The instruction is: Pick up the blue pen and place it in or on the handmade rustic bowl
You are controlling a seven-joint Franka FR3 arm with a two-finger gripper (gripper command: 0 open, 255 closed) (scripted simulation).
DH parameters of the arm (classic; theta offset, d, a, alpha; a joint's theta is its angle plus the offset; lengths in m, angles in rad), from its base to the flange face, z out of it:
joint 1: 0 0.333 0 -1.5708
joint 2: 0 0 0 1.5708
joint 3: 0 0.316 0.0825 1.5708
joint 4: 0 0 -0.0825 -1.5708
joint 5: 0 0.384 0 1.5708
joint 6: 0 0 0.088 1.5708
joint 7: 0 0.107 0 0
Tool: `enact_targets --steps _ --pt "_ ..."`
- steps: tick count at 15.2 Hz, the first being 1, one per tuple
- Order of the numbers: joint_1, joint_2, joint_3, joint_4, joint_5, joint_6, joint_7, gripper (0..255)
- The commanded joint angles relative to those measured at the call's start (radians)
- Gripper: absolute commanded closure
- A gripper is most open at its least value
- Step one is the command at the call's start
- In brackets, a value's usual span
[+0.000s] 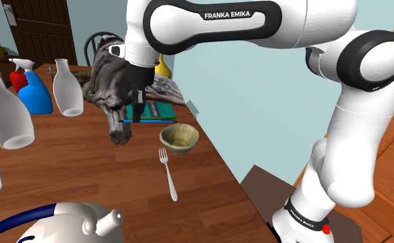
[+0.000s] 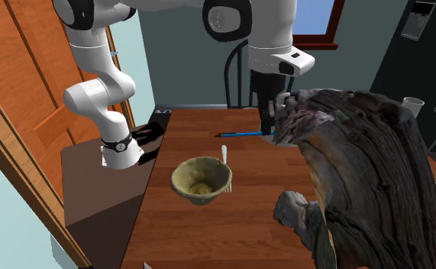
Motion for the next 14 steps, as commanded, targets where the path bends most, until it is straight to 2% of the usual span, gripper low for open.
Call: enact_targets --steps 1,9,14 --pt "-0.028 -0.05 -0.013 -0.054 0.019 0.003 -0.045 255" --pt "-0.128 -0.199 -0.095 -0.209 0.069 -0.001 -0.237 255" --pt "-0.135 -0.206 -0.103 -0.268 0.072 0.05 -0.258 255"
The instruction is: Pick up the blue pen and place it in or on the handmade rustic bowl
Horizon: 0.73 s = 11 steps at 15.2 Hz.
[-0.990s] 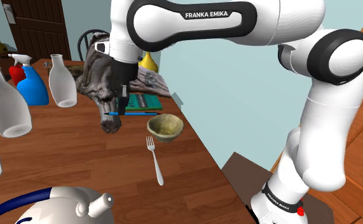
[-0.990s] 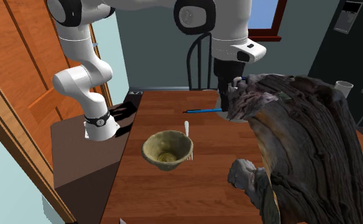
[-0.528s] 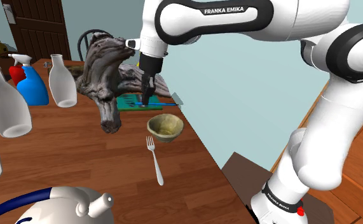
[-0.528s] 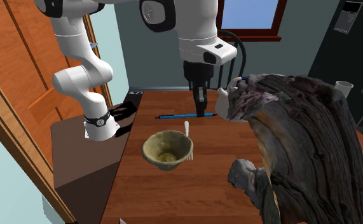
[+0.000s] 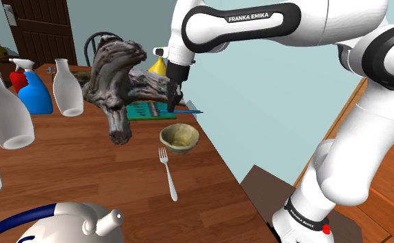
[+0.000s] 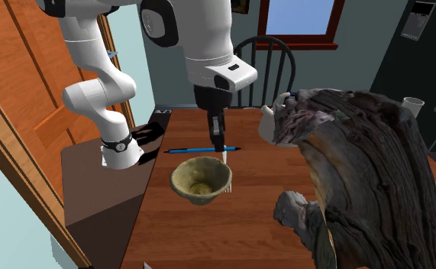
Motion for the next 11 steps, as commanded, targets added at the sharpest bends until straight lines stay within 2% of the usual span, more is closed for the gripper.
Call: enact_targets --steps 1,11 --pt "0.0 0.003 0.0 -0.022 0.0 0.025 -0.003 255" --pt "0.002 0.03 0.002 -0.126 0.001 0.156 -0.01 255"
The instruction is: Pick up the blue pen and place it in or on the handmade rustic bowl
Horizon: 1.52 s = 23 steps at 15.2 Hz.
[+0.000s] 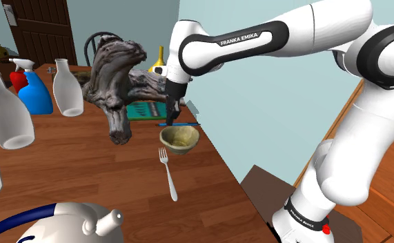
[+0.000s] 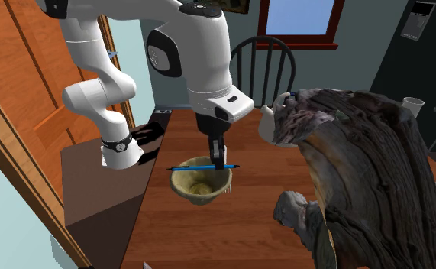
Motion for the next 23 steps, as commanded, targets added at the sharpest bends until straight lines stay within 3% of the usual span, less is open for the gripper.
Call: enact_targets --steps 1,9,10,15,19,23 --pt "0.0 0.007 0.0 -0.018 0.0 0.026 -0.002 255" --pt "0.0 0.011 0.0 -0.027 0.0 0.038 -0.003 255" --pt "0.0 0.011 0.0 -0.027 0.0 0.038 -0.003 0" --pt "0.0 0.011 0.0 -0.027 0.0 0.038 -0.003 0" --pt "-0.006 -0.027 -0.006 0.057 0.002 -0.084 -0.005 0" --pt "-0.006 -0.027 -0.006 0.057 0.002 -0.084 -0.005 0"
